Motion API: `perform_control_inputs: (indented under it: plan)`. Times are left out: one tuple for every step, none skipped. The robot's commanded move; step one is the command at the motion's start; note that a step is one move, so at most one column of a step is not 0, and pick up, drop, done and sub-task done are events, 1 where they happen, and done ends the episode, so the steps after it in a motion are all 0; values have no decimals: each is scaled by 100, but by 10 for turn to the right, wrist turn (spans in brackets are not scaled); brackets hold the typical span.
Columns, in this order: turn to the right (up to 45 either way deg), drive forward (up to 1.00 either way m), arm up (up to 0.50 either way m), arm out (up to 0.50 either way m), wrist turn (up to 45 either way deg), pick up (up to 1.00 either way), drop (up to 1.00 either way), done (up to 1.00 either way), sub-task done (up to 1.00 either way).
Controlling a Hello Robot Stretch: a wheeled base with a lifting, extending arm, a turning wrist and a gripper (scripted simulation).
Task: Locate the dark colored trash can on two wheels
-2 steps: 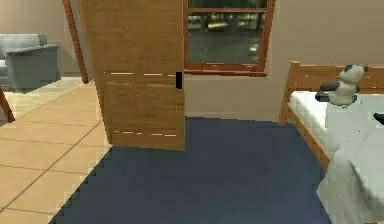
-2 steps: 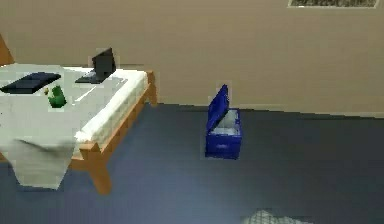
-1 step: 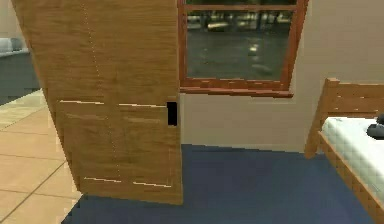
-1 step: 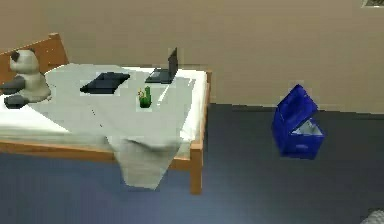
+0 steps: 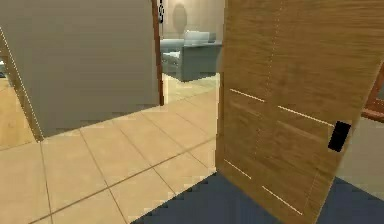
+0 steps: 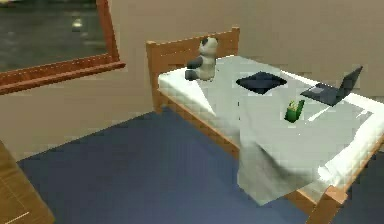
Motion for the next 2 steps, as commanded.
perform_control_inputs:
  plan:
    - [-360,0,0,0,0,0,0,0,0]
    - [0,100,0,0,0,0,0,0,0]
